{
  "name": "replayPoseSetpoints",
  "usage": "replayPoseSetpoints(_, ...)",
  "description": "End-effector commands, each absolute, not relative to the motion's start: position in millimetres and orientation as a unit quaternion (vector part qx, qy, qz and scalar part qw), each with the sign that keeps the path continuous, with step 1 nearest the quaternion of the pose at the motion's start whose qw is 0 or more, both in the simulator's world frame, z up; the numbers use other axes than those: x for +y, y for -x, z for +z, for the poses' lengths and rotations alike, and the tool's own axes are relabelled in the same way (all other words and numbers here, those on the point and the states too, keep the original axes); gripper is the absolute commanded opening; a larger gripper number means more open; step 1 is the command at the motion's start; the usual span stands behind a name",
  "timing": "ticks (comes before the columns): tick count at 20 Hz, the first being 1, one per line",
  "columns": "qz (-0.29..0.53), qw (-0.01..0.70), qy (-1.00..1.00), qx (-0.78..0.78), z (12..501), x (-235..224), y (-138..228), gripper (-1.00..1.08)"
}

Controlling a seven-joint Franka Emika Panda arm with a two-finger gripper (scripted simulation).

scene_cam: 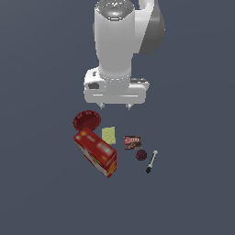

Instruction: Pick up a designated object from a clutter of objects.

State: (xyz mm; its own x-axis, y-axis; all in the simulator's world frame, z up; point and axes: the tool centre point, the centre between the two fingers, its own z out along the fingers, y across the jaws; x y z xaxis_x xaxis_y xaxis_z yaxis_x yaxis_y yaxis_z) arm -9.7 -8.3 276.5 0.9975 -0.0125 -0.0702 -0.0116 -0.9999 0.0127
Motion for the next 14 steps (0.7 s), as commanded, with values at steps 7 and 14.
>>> replayPoseSetpoints(7,-0.028,0.005,-1.0,0.007,228.3,-17.9,6.0,1.0)
replayPoseSetpoints(14,-0.019,0.004,-1.0,0.024,168.0,-29.9,9.1,1.0)
